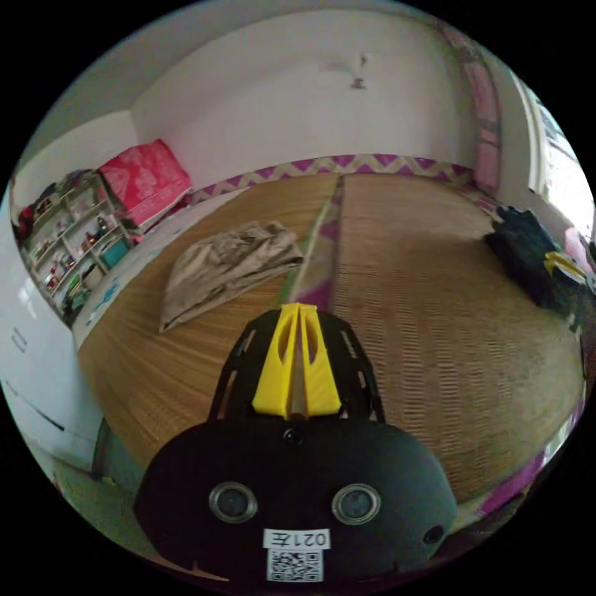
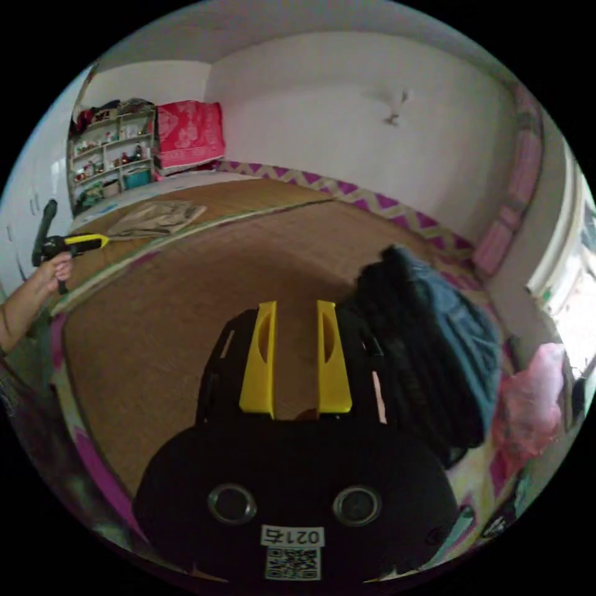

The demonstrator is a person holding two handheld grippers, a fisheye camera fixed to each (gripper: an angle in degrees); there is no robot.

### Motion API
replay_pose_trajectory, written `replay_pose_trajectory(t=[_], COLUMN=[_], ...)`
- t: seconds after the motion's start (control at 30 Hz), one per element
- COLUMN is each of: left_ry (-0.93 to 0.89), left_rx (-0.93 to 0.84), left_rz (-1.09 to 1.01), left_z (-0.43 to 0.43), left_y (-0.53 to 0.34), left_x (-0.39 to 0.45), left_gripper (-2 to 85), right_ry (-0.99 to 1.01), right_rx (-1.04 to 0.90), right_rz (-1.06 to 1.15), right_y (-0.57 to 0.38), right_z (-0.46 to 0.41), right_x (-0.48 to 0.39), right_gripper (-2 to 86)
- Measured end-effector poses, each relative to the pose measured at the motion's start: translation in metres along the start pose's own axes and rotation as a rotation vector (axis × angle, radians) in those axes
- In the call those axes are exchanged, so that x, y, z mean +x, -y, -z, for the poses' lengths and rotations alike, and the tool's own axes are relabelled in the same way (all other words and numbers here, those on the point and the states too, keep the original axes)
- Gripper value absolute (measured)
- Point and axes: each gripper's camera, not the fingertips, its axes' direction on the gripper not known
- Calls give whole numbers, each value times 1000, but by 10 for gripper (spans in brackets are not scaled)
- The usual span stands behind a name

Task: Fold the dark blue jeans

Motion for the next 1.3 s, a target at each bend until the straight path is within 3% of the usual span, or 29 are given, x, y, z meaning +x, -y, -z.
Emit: replay_pose_trajectory(t=[0.2, 0.4, 0.67, 0.77, 0.97, 1.07, 1.17, 1.3], left_ry=[-194, -258, -274, -261, -288, -310, -334, -332], left_rx=[-40, -75, -131, -147, -157, -158, -156, -160], left_rz=[18, -27, -25, -4, 35, 42, 67, 115], left_z=[9, 19, 18, 19, 27, 32, 40, 53], left_y=[-14, -45, -74, -82, -102, -114, -129, -158], left_x=[82, 121, 117, 110, 93, 86, 75, 46], left_gripper=[-9, -10, -10, -10, -9, -9, -9, -9], right_ry=[-280, -267, -189, -107, -80, -8, 113, 211], right_rx=[-29, -166, -155, -208, -135, -87, -107, -149], right_rz=[156, 301, 244, 110, -40, 45, 212, 449], right_y=[40, 77, 101, 123, 166, 195, 214, 185], right_z=[-8, -59, -56, -43, 35, 86, 108, 81], right_x=[21, 21, 43, 66, 94, 55, -40, -228], right_gripper=[110, 130, 56, 45, 40, 41, 41, 43])
